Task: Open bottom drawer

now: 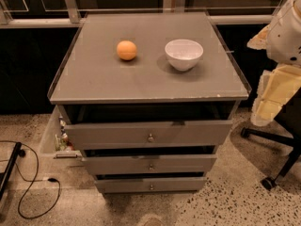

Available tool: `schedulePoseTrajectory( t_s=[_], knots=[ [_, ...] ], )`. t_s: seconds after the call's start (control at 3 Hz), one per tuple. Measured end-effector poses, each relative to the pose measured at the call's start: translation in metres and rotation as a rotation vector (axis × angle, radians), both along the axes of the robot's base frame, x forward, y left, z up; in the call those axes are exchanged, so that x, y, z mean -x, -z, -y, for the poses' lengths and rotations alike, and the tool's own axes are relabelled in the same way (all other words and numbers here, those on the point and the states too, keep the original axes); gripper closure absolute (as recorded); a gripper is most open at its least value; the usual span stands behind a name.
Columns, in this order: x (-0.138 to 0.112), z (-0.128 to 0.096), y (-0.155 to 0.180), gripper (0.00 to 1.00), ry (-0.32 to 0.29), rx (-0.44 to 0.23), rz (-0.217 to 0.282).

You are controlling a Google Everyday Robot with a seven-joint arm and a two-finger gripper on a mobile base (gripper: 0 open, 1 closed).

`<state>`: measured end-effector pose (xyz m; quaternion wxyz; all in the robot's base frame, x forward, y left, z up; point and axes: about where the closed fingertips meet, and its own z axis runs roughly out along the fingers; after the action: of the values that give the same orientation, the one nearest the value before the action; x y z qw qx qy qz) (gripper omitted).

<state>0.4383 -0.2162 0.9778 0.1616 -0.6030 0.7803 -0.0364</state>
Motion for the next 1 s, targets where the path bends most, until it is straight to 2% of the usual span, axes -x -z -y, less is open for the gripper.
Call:
schedulePoseTrajectory(
  t_s=[0.33, 0.67, 1.0],
  knots=[
    [0.000, 0.000, -0.001, 0.00, 0.001, 0.002, 0.008],
    [0.012, -0.004, 0.026, 0.00, -0.001, -0.016, -0.016],
    [0.032, -0.013, 0.082, 0.00, -0.027, -0.061, -0.058]
  ],
)
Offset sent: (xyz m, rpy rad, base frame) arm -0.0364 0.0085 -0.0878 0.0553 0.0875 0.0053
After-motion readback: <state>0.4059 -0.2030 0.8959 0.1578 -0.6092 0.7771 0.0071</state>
